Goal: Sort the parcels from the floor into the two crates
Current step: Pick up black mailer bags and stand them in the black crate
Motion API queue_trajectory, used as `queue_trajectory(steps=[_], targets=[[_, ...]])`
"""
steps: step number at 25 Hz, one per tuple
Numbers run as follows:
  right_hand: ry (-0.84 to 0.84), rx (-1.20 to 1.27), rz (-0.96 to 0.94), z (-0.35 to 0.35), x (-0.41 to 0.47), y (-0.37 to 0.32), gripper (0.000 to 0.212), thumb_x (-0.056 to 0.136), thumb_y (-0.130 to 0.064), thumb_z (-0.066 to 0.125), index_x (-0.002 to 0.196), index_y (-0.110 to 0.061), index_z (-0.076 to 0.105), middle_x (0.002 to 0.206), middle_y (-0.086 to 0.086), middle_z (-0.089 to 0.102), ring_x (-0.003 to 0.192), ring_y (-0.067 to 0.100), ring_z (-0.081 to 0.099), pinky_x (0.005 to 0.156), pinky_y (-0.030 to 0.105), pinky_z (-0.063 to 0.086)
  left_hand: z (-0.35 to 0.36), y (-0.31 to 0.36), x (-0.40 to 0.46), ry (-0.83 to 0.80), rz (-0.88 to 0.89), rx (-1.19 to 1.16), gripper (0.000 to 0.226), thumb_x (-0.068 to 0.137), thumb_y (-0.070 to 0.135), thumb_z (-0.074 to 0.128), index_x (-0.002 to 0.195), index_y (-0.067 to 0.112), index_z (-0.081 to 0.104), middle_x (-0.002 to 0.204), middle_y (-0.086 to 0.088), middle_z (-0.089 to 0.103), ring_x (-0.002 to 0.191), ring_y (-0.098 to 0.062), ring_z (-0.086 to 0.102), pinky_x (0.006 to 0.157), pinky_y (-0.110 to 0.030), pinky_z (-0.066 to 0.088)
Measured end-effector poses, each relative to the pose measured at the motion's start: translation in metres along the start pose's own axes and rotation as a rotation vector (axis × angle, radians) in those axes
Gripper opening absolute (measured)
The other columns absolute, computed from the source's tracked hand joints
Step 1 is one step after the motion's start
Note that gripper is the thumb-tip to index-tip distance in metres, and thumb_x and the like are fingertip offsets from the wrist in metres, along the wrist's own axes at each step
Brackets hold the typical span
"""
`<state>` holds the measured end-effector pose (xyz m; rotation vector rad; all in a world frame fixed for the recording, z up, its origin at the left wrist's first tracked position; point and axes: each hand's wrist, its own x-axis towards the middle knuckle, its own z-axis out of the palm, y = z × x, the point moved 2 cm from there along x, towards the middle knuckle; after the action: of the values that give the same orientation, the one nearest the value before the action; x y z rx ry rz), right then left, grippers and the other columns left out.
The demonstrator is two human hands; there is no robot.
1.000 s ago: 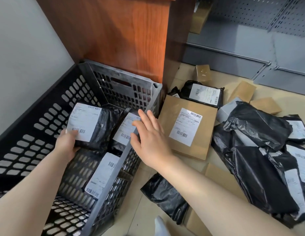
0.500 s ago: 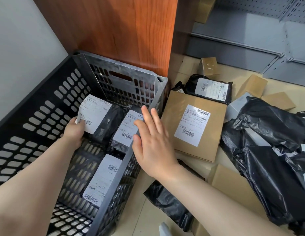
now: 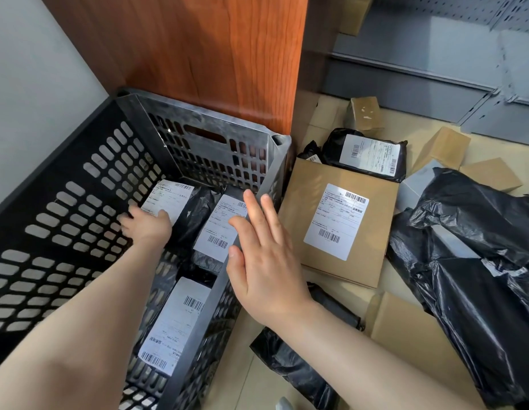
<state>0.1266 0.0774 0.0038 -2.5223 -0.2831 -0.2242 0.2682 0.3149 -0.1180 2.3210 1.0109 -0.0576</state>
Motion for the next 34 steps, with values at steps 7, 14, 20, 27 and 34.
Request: queue_trajectory(steps=[7, 14, 20, 27, 34], targets=[[-0.004, 0.009, -0.001, -0.001, 0.000, 0.001, 0.043, 0.100, -0.033, 0.029, 0.132, -0.012, 0.049, 0.164, 0.008, 0.018, 0.153, 0.024, 0.003, 0.115, 0.044, 0.032, 0.020, -0.029, -0.021, -0.227, 0.343, 0.428, 0.051, 0.096, 0.041, 0.043, 0.146, 0.032, 0.038, 0.155, -0.006, 0.027, 0.140, -0.036, 0.018, 0.111, -0.054, 0.026], [-0.013, 0.038, 0.006, 0.000, 0.001, 0.001, 0.044, 0.099, -0.033, 0.029, 0.133, -0.013, 0.049, 0.165, 0.007, 0.016, 0.153, 0.024, 0.002, 0.113, 0.045, 0.034, 0.034, -0.020, -0.009, -0.318, 0.358, 0.365, 0.058, 0.099, 0.036, 0.046, 0.153, 0.027, 0.028, 0.162, -0.010, 0.014, 0.146, -0.040, 0.006, 0.118, -0.047, 0.012], [-0.016, 0.035, -0.003, 0.000, 0.000, 0.003, 0.043, 0.100, -0.034, 0.031, 0.133, -0.013, 0.049, 0.164, 0.009, 0.017, 0.153, 0.024, 0.001, 0.113, 0.044, 0.034, 0.042, 0.001, -0.006, -0.319, 0.332, 0.384, 0.060, 0.098, 0.030, 0.050, 0.153, 0.024, 0.026, 0.161, -0.012, 0.014, 0.143, -0.042, 0.013, 0.116, -0.049, 0.020], [-0.053, 0.024, 0.007, -0.005, 0.001, 0.003, 0.046, 0.100, -0.037, 0.029, 0.136, -0.014, 0.046, 0.165, 0.007, 0.015, 0.153, 0.023, 0.001, 0.113, 0.044, 0.035, 0.026, 0.021, -0.017, -0.301, 0.304, 0.414, 0.060, 0.098, 0.038, 0.045, 0.153, 0.022, 0.026, 0.160, -0.010, 0.020, 0.143, -0.038, 0.023, 0.114, -0.053, 0.026], [-0.312, 0.092, 0.021, -0.036, 0.007, 0.004, 0.058, 0.104, -0.042, 0.032, 0.156, -0.021, 0.020, 0.166, -0.007, -0.004, 0.151, 0.010, -0.013, 0.121, 0.039, 0.015, -0.011, 0.075, -0.058, -0.280, 0.383, 0.004, 0.057, 0.100, 0.043, 0.035, 0.150, 0.015, 0.033, 0.154, -0.011, 0.036, 0.142, -0.030, 0.031, 0.116, -0.045, 0.026]])
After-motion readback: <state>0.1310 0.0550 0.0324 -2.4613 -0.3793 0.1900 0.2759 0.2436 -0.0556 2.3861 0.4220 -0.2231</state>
